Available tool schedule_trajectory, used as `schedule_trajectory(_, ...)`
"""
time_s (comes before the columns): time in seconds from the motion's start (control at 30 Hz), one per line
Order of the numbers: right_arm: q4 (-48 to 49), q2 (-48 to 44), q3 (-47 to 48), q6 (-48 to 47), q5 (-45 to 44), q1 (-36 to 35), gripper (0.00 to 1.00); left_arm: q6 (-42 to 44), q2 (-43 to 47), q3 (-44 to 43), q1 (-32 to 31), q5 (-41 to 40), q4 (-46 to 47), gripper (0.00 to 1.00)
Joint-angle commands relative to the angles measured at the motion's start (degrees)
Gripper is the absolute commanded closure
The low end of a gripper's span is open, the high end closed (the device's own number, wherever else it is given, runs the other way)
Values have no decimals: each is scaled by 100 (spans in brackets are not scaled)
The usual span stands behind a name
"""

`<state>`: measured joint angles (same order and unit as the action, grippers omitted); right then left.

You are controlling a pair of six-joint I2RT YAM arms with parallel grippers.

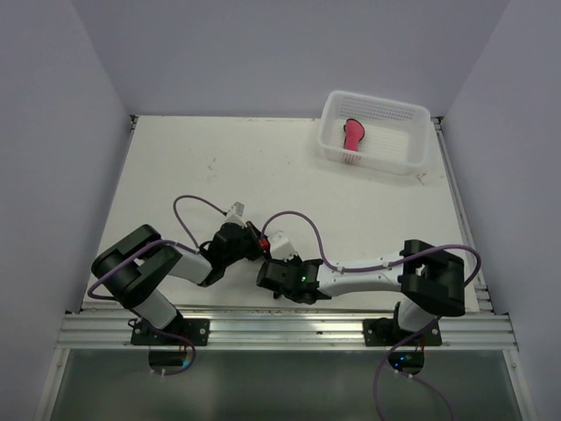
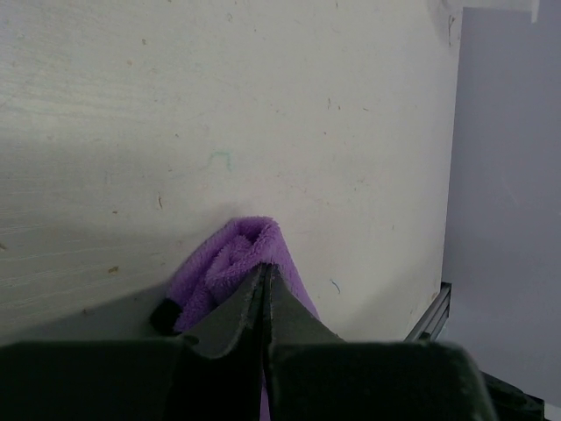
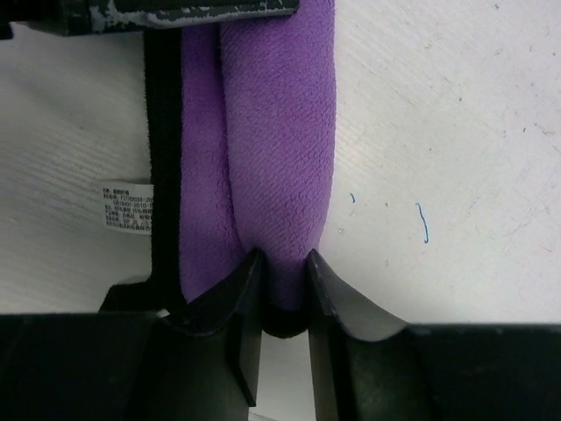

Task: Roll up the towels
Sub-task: Roll the towel

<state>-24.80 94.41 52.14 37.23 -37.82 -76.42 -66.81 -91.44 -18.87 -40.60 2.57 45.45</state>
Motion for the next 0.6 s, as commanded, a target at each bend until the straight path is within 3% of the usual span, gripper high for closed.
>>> schedule_trajectory(0.0, -271, -423, -46, 170, 363, 4, 71, 247, -278, -20, -27, -230, -317, 97)
schedule_trajectory(0.07, -324, -694, -46, 170, 433, 57, 62, 256, -304, -20, -27, -239, -379, 98)
schedule_trajectory(0.33, -245, -1522, -239, 188, 908, 321, 46, 317, -401, 7, -27, -230, -485, 98)
schedule_trajectory(0.5, -113, -1935, -432, 381, 1128, 523, 46, 291, -480, 24, -27, -230, -493, 98)
schedule_trajectory(0.57, 70, -2154, -582, 460, 1268, 742, 55, 291, -463, 33, -27, -230, -520, 98)
